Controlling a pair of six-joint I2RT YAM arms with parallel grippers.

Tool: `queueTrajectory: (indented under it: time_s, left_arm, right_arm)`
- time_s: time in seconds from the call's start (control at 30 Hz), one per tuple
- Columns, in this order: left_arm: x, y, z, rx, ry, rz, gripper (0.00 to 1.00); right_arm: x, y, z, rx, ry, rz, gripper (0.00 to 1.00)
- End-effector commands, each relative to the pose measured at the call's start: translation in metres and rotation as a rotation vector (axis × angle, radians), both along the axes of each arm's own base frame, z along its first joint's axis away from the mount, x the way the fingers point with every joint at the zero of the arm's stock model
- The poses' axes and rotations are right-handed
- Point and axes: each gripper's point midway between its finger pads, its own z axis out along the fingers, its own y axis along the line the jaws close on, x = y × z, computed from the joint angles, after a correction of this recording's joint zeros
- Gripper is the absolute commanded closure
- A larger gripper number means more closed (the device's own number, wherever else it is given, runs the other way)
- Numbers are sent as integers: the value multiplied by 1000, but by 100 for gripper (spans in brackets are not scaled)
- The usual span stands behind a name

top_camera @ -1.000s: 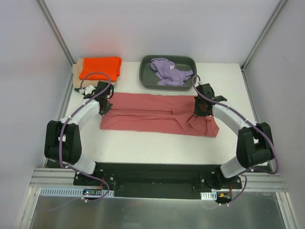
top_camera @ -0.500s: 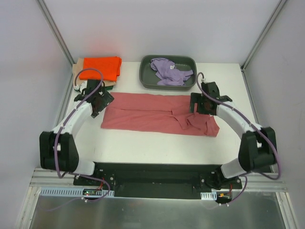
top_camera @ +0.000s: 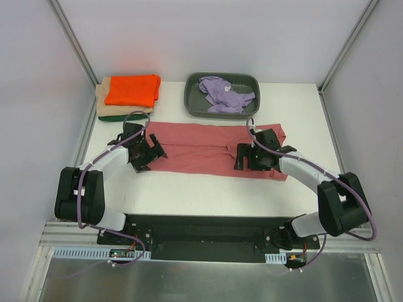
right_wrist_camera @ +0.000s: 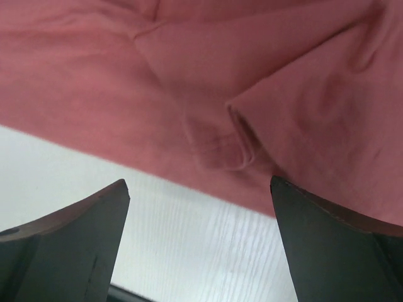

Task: Fold and stack the t-shirts
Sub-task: Fold the other side of the tshirt into a rectangle

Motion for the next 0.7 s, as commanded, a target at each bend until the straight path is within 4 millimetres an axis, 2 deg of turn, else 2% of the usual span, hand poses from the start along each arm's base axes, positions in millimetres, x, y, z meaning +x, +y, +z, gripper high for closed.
queueTrajectory:
  time_s: [0.0, 0.13, 0.33, 0.43, 0.5, 0.6, 0.67]
  left_arm:
    - [3, -2, -12, 4, -3, -57, 1]
    - [-4, 6, -28, 43, 45, -39, 1]
    - [-11, 20, -37, 87, 74, -11, 1]
    - [-13, 23, -37, 92, 77, -3, 1]
    - [-14, 22, -37, 87, 77, -4, 1]
    - [-16, 23, -37, 91, 77, -4, 1]
    - [-16, 24, -37, 94, 77, -1, 1]
  right_arm:
    - [63, -4, 11, -68, -153, -46, 4]
    - [99, -7, 10, -88, -162, -66, 4]
    - [166, -42, 23, -224, -269, -125, 4]
    - [200, -58, 39, -269, -338, -150, 4]
    - [218, -63, 57, -276, -370, -151, 4]
    - [208, -61, 74, -263, -358, -114, 4]
    - [192, -57, 73, -228, -345, -99, 4]
